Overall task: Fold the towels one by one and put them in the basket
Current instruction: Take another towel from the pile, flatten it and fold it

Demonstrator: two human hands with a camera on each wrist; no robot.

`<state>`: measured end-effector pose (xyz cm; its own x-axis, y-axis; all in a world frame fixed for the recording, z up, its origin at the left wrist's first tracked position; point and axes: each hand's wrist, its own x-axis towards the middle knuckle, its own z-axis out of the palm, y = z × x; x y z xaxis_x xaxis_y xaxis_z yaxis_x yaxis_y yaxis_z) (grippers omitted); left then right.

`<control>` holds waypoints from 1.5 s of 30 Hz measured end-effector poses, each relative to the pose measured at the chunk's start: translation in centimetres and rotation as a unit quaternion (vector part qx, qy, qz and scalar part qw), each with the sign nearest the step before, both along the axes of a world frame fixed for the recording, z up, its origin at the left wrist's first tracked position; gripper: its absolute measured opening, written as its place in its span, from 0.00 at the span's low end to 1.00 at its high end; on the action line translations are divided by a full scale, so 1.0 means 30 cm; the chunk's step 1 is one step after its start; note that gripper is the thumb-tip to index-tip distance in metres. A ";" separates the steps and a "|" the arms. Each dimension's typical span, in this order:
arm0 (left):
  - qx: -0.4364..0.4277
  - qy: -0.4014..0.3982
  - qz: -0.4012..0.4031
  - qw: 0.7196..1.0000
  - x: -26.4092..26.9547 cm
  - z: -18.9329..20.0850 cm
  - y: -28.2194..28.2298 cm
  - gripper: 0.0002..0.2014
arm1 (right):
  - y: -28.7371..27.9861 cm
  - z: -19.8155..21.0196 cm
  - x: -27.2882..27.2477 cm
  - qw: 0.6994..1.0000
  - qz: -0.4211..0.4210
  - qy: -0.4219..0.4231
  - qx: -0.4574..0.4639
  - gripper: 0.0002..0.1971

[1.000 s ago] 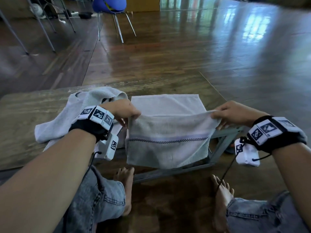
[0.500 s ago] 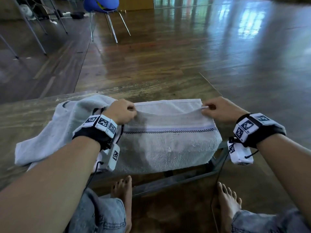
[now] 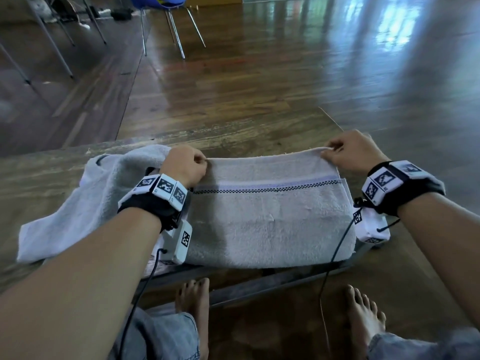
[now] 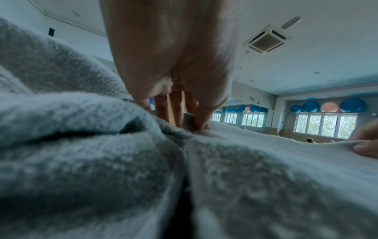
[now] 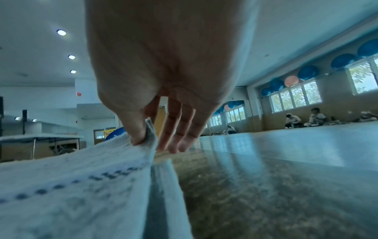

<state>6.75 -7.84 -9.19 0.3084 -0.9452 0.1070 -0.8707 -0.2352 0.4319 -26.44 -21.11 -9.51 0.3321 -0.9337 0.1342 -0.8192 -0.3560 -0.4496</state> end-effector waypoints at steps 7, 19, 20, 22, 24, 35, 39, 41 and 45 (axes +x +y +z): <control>0.027 -0.015 -0.027 0.999 0.009 -0.026 0.003 0.06 | 0.006 -0.038 0.015 0.997 0.030 0.048 0.052 0.06; 0.048 0.056 -0.057 0.996 -0.025 0.038 0.048 0.04 | 0.052 0.015 -0.048 0.982 0.057 -0.129 0.125 0.03; 0.051 0.060 -0.057 0.995 -0.028 0.043 0.053 0.04 | 0.056 0.016 -0.056 0.980 0.054 -0.149 0.119 0.02; 0.034 0.064 -0.051 0.996 -0.034 0.055 0.062 0.03 | 0.068 0.018 -0.065 0.975 0.052 -0.188 0.103 0.02; 0.010 0.066 -0.040 0.997 -0.037 0.069 0.070 0.03 | 0.076 0.017 -0.068 0.972 0.050 -0.211 0.087 0.05; -0.026 0.089 0.020 0.996 -0.017 0.091 0.092 0.06 | 0.095 0.011 -0.082 0.977 0.004 -0.206 0.048 0.07; -0.029 0.095 0.045 0.994 -0.014 0.086 0.092 0.08 | 0.102 0.011 -0.084 0.981 0.007 -0.188 0.039 0.06; -0.036 0.084 0.043 0.995 -0.020 0.088 0.093 0.08 | 0.101 0.011 -0.084 0.980 0.001 -0.195 0.034 0.08; -0.060 0.088 0.034 0.994 -0.025 0.094 0.098 0.10 | 0.093 0.014 -0.083 0.980 -0.003 -0.195 0.036 0.10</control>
